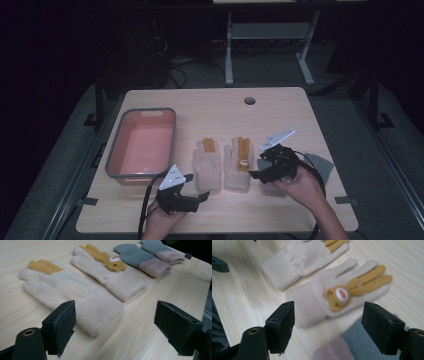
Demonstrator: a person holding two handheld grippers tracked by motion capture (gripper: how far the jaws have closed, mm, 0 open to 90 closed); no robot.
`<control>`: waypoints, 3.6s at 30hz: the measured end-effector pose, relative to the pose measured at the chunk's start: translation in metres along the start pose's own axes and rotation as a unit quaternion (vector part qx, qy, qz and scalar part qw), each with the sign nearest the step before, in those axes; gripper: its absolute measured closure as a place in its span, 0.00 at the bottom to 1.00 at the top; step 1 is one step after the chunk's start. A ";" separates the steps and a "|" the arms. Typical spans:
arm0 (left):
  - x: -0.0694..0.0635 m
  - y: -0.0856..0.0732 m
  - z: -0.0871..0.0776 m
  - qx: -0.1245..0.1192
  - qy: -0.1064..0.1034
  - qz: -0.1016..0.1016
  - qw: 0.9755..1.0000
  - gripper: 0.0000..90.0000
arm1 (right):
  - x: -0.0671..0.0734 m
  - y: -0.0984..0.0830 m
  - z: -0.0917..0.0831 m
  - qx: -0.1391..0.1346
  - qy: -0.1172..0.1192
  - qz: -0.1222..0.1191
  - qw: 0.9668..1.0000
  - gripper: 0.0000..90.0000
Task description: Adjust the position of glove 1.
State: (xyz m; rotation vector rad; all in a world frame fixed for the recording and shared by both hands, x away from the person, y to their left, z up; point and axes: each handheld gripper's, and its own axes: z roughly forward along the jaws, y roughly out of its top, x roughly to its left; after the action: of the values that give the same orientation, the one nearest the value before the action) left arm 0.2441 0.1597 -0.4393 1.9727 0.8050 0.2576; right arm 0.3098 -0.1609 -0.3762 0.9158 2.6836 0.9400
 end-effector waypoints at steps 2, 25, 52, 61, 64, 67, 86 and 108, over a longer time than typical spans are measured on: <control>0.000 0.000 0.000 0.000 0.000 0.000 1.000 0.20 | -0.001 0.006 0.002 0.002 0.003 -0.004 1.000 0.29; 0.002 0.000 -0.001 0.003 0.001 -0.002 1.000 0.20 | -0.013 0.042 0.052 0.063 0.006 -0.033 0.997 0.33; 0.001 0.000 0.000 0.005 0.000 0.000 1.000 0.20 | -0.026 0.032 0.099 0.149 0.005 -0.024 0.989 0.50; 0.000 -0.001 0.002 0.009 0.002 -0.001 1.000 0.20 | -0.025 0.029 0.098 0.146 -0.008 -0.025 0.989 0.66; 0.000 -0.002 0.002 0.010 0.002 -0.003 1.000 0.20 | -0.025 0.029 0.096 0.143 -0.007 -0.024 0.989 0.68; 0.002 -0.001 0.002 0.007 0.002 -0.013 1.000 0.20 | -0.026 0.029 0.091 0.136 -0.007 -0.023 0.990 0.70; 0.004 -0.002 -0.004 -0.004 0.019 -0.020 1.000 0.20 | 0.001 0.064 0.038 0.069 0.002 -0.076 0.995 0.70; 0.009 -0.001 -0.008 -0.009 0.020 -0.045 0.999 0.20 | 0.027 0.115 0.082 0.076 0.050 -0.130 0.987 0.70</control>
State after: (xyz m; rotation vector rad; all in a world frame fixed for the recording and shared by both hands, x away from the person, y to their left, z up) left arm 0.2464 0.1714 -0.4369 1.9140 0.9108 0.2514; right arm 0.3723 -0.0313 -0.3701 0.5353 2.9000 0.7522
